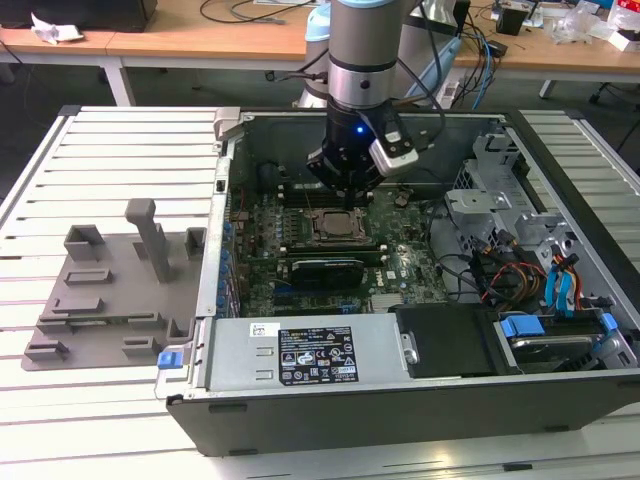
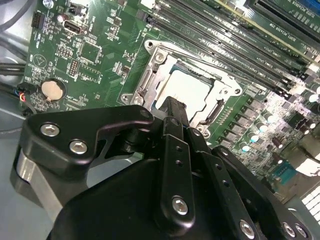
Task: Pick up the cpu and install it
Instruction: 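Install the first cpu locking lever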
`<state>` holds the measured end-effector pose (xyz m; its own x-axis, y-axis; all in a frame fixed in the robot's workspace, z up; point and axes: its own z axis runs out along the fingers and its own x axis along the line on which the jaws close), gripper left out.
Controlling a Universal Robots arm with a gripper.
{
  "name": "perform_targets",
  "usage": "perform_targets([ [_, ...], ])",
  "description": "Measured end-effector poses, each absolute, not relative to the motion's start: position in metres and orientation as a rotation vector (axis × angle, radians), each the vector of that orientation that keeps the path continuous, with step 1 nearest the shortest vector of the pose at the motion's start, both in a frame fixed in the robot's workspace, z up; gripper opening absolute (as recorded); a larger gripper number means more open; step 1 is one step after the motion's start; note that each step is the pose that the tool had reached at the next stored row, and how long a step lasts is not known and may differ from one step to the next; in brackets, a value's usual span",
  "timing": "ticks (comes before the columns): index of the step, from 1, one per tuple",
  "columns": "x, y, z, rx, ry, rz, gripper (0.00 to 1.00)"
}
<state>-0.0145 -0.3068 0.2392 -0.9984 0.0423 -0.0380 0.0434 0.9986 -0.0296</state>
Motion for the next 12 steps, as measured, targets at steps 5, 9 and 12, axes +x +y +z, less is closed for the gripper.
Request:
perform_targets([
  [5,-0.0145,-0.3068,0.2392,-0.002,3.103,-0.046,0.11],
  [9,-0.0145,-0.3068,0.2392,-0.085,3.101,-0.044,0.11],
  [12,-0.0144,-0.3068,0.2392,-0.140,3.099,-0.043,0.11],
])
